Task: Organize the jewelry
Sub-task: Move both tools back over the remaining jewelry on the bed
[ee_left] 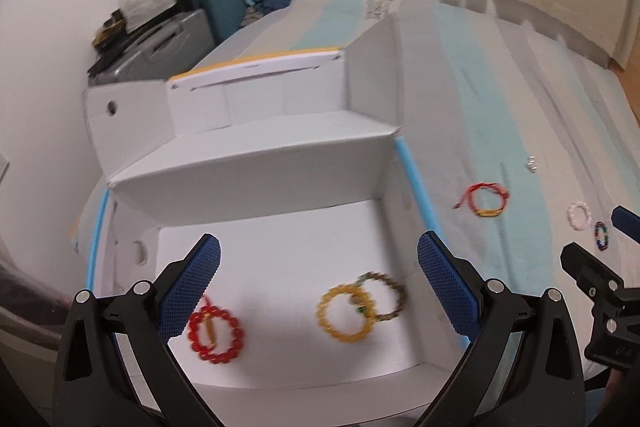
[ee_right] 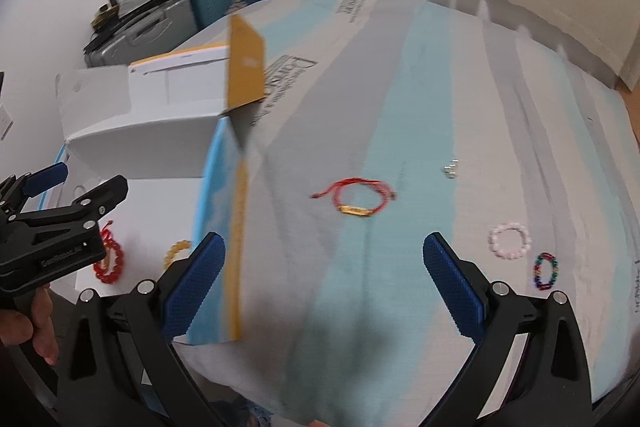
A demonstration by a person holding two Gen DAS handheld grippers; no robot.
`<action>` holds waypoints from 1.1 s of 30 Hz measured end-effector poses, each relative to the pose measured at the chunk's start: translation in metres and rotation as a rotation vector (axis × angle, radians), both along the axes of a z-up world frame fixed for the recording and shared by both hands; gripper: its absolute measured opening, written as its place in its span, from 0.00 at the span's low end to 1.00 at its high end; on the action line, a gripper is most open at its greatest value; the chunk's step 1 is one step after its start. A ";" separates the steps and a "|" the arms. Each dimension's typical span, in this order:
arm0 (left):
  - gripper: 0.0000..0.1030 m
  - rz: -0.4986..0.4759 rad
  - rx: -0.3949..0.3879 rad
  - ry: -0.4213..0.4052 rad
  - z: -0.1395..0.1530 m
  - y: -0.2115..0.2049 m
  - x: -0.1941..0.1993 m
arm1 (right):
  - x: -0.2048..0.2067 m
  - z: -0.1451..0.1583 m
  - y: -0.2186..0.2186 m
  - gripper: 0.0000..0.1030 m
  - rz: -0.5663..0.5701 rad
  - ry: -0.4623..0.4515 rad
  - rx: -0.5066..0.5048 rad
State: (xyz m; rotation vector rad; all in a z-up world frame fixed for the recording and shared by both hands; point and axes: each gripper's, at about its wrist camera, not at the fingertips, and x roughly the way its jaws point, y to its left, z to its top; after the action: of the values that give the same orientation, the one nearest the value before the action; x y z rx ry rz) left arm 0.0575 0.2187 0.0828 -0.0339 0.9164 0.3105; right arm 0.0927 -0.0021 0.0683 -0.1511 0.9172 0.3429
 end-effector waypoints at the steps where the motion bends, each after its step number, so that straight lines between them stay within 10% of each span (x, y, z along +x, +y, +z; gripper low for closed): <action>1: 0.94 -0.009 0.001 -0.002 0.001 -0.006 0.002 | 0.003 0.002 -0.007 0.93 -0.008 -0.002 0.002; 15: 0.94 -0.173 -0.044 0.003 -0.007 -0.106 0.055 | 0.073 0.014 -0.098 0.93 -0.133 0.046 0.026; 33: 0.94 -0.229 -0.095 0.142 -0.091 -0.166 0.141 | 0.166 -0.053 -0.133 0.92 -0.153 0.189 0.014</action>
State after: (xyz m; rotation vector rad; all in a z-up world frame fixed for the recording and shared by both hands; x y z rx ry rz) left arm 0.1986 0.0527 -0.0081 0.0061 1.0645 0.0566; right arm 0.2582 -0.1356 0.0156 -0.0352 1.1060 0.2244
